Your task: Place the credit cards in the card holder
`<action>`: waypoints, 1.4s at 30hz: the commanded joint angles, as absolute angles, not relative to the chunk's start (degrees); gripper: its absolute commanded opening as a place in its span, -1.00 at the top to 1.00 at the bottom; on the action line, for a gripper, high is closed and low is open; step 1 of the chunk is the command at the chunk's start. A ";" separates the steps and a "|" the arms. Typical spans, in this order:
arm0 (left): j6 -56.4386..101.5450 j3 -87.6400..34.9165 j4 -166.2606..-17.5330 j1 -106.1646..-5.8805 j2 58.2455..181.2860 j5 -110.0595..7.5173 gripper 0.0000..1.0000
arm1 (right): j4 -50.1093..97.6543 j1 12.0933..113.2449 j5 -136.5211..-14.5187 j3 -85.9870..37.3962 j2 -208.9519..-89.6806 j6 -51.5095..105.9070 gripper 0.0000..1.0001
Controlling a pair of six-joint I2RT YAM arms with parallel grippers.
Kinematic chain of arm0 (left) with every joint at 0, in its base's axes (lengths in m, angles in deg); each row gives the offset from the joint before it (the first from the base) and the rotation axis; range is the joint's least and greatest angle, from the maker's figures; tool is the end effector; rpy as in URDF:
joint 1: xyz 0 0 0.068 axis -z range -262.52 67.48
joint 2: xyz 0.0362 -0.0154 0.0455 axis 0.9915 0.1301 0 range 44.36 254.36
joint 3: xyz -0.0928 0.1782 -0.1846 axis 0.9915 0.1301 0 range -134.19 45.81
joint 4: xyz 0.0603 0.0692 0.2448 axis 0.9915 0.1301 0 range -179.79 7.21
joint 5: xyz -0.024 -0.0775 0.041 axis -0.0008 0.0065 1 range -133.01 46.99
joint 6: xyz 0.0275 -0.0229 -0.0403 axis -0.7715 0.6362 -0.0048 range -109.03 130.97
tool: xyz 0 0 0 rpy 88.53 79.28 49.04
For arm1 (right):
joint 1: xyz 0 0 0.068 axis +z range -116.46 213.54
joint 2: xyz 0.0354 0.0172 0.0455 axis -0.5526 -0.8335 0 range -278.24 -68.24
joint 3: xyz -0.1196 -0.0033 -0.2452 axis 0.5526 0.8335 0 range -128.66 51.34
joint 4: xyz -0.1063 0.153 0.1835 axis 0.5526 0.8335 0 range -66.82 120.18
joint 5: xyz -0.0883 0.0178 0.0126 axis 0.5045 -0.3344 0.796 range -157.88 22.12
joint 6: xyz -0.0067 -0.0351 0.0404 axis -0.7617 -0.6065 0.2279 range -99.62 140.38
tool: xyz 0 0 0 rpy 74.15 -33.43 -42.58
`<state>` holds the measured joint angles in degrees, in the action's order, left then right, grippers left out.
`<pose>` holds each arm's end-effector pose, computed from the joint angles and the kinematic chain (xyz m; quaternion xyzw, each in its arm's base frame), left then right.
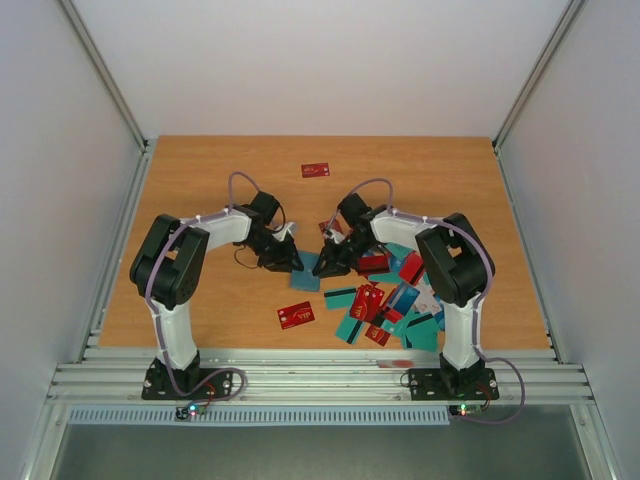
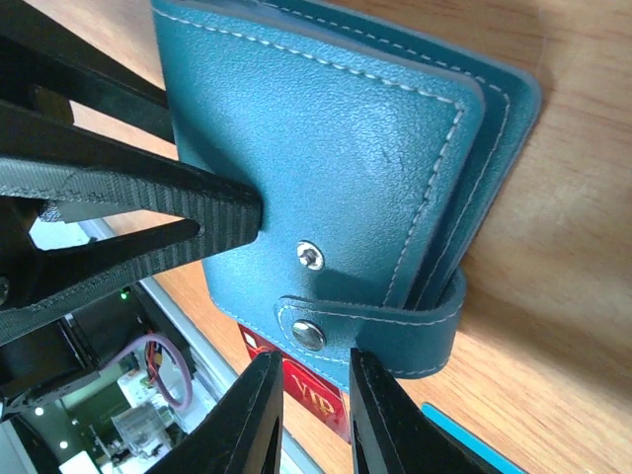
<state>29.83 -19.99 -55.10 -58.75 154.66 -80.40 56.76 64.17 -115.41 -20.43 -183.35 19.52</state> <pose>0.3094 -0.1599 0.1318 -0.0706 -0.9409 0.3297 0.0329 0.3081 0.2128 0.1325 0.2908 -0.8627 -0.4137 0.0021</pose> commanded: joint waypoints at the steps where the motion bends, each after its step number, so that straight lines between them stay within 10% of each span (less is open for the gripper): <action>1: 29.80 -20.03 -55.09 -58.70 156.58 -77.18 0.53 | 57.54 65.12 -114.48 -19.88 -180.71 18.46 0.58; 42: 29.52 -20.31 -54.25 -58.70 156.64 -76.15 0.54 | 58.07 66.16 -121.02 -26.96 -188.63 18.49 0.61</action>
